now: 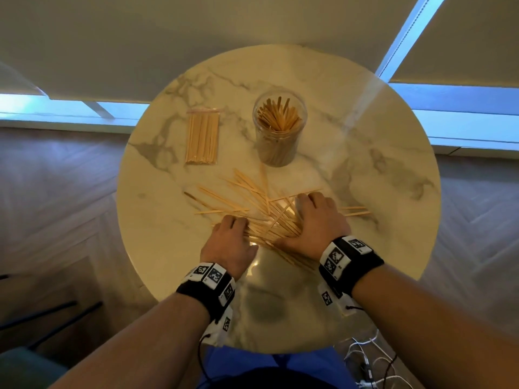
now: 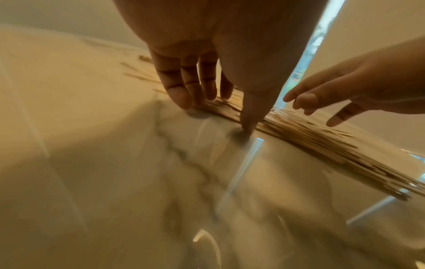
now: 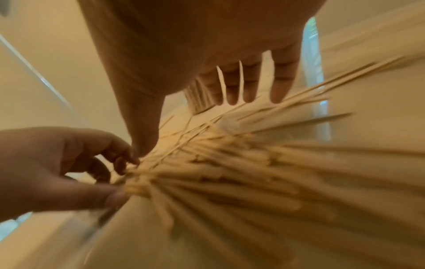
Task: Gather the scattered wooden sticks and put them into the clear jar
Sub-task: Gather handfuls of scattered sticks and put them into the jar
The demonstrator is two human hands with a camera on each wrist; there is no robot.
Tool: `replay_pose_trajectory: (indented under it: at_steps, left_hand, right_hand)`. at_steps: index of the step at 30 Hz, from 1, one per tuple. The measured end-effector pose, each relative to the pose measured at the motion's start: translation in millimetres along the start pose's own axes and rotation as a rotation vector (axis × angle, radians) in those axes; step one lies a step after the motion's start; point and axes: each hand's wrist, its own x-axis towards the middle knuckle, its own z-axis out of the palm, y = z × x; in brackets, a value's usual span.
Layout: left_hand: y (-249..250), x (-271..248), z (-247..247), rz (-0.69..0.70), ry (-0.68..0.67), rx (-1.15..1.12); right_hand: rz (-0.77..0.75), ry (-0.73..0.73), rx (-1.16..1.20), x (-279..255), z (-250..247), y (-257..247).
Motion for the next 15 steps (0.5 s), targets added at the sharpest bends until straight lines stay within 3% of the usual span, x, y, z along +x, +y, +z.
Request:
replay_pose_trajectory:
  at_steps: [4,8,15]
  left_hand:
    - [-4.8,2.8,2.8,0.121,-0.001,-0.154]
    - [-15.6,-1.0,0.6,0.193,0.023,-0.369]
    - [-45.3,-14.6,-13.5,0.035,0.084,-0.479]
  right_hand:
    - [-0.071,-0.033,-0.126,7.8,17.7,-33.7]
    - [-0.088,-0.018,-0.070,17.1,18.8,-47.7]
    - [-0.155,-0.005,-0.116,30.2,20.0,-51.3]
